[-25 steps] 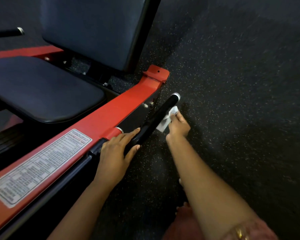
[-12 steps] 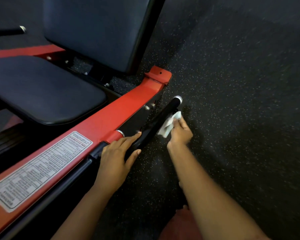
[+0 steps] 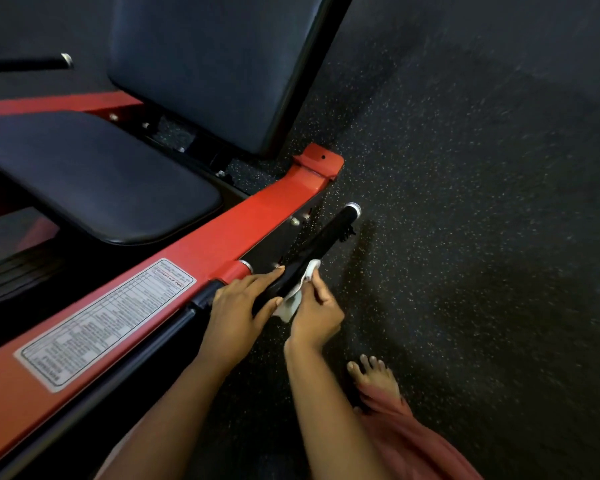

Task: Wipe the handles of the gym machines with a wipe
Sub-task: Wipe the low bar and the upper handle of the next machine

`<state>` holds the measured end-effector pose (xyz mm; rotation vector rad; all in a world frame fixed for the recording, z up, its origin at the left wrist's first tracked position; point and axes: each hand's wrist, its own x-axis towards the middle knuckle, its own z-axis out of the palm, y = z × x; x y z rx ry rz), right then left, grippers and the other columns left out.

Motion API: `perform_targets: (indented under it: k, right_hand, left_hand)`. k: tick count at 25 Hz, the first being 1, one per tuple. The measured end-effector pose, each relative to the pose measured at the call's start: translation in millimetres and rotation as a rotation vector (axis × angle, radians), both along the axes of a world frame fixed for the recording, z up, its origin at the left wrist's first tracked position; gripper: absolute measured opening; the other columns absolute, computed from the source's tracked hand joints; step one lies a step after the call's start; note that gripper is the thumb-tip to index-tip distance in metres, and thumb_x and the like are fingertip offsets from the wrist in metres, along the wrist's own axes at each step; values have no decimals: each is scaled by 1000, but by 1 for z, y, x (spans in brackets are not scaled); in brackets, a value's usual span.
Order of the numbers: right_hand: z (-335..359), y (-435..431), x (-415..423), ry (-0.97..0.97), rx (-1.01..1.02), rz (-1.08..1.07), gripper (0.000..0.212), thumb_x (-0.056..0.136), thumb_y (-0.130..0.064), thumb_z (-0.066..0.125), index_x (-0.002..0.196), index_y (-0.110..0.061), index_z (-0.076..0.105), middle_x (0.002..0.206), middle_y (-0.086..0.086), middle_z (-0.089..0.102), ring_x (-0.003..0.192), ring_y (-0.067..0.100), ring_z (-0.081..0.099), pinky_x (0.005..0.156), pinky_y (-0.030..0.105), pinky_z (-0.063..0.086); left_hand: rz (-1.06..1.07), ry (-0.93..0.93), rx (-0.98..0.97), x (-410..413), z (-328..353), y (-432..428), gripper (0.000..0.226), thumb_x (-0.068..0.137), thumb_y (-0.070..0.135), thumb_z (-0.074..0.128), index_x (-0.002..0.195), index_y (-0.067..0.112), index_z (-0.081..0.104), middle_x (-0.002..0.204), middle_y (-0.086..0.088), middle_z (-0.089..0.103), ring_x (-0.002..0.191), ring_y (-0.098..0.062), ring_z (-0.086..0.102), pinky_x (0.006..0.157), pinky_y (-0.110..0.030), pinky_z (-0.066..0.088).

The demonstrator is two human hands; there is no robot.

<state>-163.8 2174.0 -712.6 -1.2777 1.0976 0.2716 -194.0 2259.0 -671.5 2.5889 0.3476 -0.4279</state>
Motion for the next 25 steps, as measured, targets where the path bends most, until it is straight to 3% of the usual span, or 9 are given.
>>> perform_targets:
  k: [2,5,7,9,11,16,18,21,25]
  right_hand:
    - [15,-9,-13,-109,-91,169,24,80,0,65,96,-16,73,95,4,73,72,-1,62,75,16,50]
    - [25,-36,14,-368,-344,470,25,80,2,63,99,-12,72,96,8,72,74,0,61,63,-1,38]
    - [15,-47,51,-429,-441,693,25,84,1,59,106,-7,68,104,10,70,89,13,65,72,-3,37]
    - [3,-46,73,-379,-487,964,26,90,-5,53,113,-6,65,114,10,66,102,21,61,84,10,38]
    - [-2,-39,69,-313,-530,1119,28,93,-11,47,117,-9,62,116,8,61,106,22,57,86,18,36]
    - [25,-30,23,-446,-587,1185,31,92,-8,49,121,-12,60,111,5,57,100,20,53,91,35,47]
    - [37,-27,8,-523,-595,1230,32,90,-5,51,120,-13,61,112,8,58,102,22,55,91,28,46]
    - [55,-32,3,-498,-462,1199,30,90,-4,53,116,-13,64,110,5,61,100,17,58,85,6,33]
    - [102,-43,11,-516,-439,1177,28,88,-3,56,113,-12,65,104,3,63,90,8,57,82,4,36]
  left_hand:
    - [43,-18,-58,-2,5,2,49,84,47,51,131,32,51,118,5,62,108,-15,56,95,-30,40]
    - [104,-42,-134,-11,17,7,45,86,25,63,129,30,52,120,12,55,112,-3,48,95,1,24]
    - [109,-55,-138,-16,19,9,46,86,22,63,130,31,51,119,15,50,111,0,44,90,8,18]
    - [97,-93,-139,-18,15,10,45,86,22,62,129,29,52,120,13,52,113,-2,45,92,5,18]
    - [101,-101,-138,-18,12,8,45,86,22,62,130,28,52,123,11,53,114,0,43,95,-1,21]
    - [127,-106,-140,-19,10,7,46,85,19,63,130,25,53,127,3,55,120,-7,44,103,-20,28]
    - [139,-89,-138,-18,9,5,45,86,17,63,130,21,53,131,0,53,126,-14,44,107,-24,27]
    - [215,-59,-134,-24,19,2,46,89,18,60,134,16,49,139,-3,48,134,-18,37,114,-27,19]
    - [325,-8,-164,-42,61,-9,48,92,23,56,137,17,43,145,-3,41,139,-16,30,115,-26,18]
